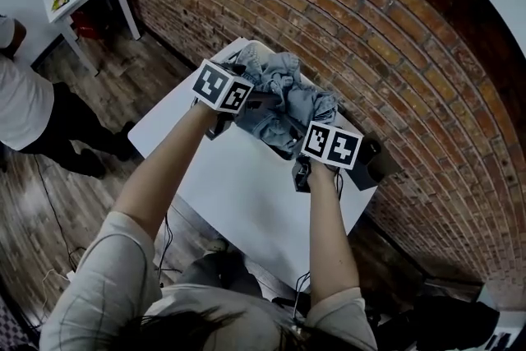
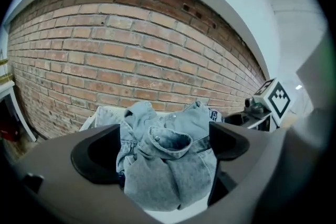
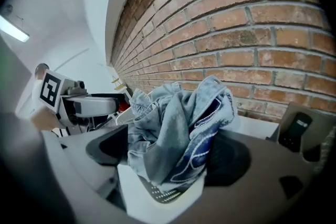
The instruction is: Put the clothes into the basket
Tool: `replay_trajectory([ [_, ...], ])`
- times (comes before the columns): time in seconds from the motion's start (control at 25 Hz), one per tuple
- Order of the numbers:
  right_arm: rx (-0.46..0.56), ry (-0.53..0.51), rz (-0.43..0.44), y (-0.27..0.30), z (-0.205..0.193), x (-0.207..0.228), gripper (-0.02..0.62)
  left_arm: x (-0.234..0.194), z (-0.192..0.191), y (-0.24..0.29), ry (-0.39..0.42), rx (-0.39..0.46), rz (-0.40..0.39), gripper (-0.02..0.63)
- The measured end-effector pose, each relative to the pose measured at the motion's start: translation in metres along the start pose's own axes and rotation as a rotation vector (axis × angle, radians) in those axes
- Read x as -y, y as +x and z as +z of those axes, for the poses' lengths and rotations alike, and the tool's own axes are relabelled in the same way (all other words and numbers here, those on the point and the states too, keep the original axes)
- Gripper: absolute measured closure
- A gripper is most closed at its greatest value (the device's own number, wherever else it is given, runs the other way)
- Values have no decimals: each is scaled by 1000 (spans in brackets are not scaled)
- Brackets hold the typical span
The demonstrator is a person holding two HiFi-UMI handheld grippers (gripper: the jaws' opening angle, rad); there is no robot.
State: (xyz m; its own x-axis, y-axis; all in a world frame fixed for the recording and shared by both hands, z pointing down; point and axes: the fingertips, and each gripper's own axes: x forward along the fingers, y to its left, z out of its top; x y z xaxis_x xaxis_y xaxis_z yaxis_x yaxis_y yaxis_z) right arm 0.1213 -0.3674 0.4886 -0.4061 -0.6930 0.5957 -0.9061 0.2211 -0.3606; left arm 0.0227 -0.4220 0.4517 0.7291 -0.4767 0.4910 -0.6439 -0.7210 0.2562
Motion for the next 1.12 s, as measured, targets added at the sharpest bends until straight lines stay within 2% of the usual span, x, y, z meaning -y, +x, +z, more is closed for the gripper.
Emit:
replay_trajectory([
  [0.12, 46, 6, -68, -9, -2, -4, 173, 12, -5, 0, -5, 4, -17, 84],
  [0.2, 65, -49, -115, -16, -2, -6, 173, 17, -7, -2, -15, 25, -22, 84],
  [0.32, 75, -258, -221, -23, 0, -10, 173, 21, -10, -7, -15, 49, -22, 84],
  [0.44, 97, -480, -365, -32, 2, -9, 173, 26, -12, -10, -16, 67, -30, 84],
  [0.52, 190, -634, -438, -43, 17, -18, 173, 30, -10, -12, -6, 80, -35, 84],
  [0.6, 274, -747, -444, -48, 32, -36, 173, 34, -6, -14, 1, 100, -43, 84],
  [0.64, 286, -758, -427, -47, 37, -43, 173, 35, -4, -15, -2, 115, -44, 84],
  [0.76, 280, -702, -376, -42, 38, -50, 175, 36, 2, -19, 4, 164, -32, 86],
  [0.96, 345, -619, -337, -43, 40, -52, 175, 43, 11, -33, 86, 258, -13, 97],
  [1.0, 350, -608, -334, -43, 40, -52, 176, 43, 12, -37, 99, 279, -4, 124],
  [1.04, 351, -603, -334, -43, 39, -51, 179, 43, 12, -40, 106, 297, 9, 193],
  [1.08, 351, -601, -337, -44, 38, -51, 206, 43, 11, -43, 106, 314, 22, 287],
  [1.12, 355, -598, -340, -45, 38, -51, 254, 44, 10, -46, 101, 328, 30, 344],
])
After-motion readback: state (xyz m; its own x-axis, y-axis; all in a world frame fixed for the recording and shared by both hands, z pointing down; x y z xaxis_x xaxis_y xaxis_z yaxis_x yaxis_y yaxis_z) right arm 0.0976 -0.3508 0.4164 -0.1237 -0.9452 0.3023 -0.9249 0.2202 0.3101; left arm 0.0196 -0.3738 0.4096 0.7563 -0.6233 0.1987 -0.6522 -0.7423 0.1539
